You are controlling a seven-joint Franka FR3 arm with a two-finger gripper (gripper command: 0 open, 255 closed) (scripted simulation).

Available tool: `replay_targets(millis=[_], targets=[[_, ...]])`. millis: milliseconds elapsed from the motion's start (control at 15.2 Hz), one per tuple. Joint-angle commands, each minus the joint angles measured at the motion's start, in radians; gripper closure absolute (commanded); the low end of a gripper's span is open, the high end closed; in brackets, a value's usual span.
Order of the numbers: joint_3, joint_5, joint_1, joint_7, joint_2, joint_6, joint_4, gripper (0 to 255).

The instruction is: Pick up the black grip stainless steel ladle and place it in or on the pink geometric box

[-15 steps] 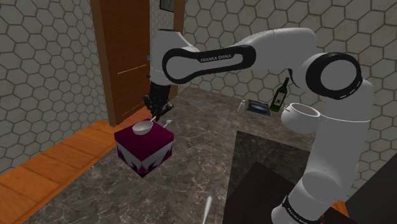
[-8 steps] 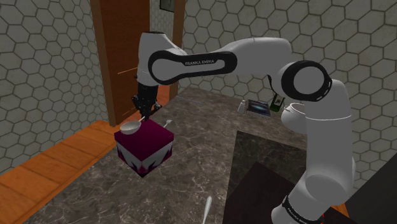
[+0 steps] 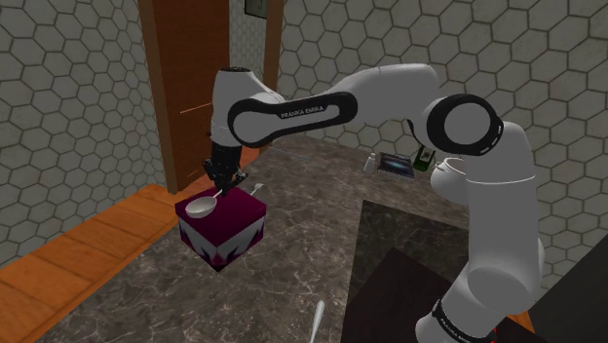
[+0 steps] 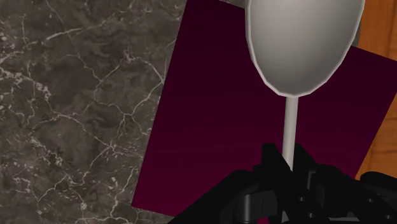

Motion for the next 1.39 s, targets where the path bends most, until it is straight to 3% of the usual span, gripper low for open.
replay_targets(millis=[0, 726, 792, 1122, 1320], targets=[[-0.004, -0.007, 0.001, 0.004, 0.01, 0.024, -0.015, 255], [-0.009, -0.015, 0.002, 0.009, 0.021, 0.055, -0.037, 255], [-0.009, -0.015, 0.002, 0.009, 0.021, 0.055, -0.037, 0], [-0.009, -0.015, 0.002, 0.009, 0.021, 0.055, -0.037, 0], [0.007, 0.011, -0.008, -0.007, -0.02, -0.021, 0.004, 0]])
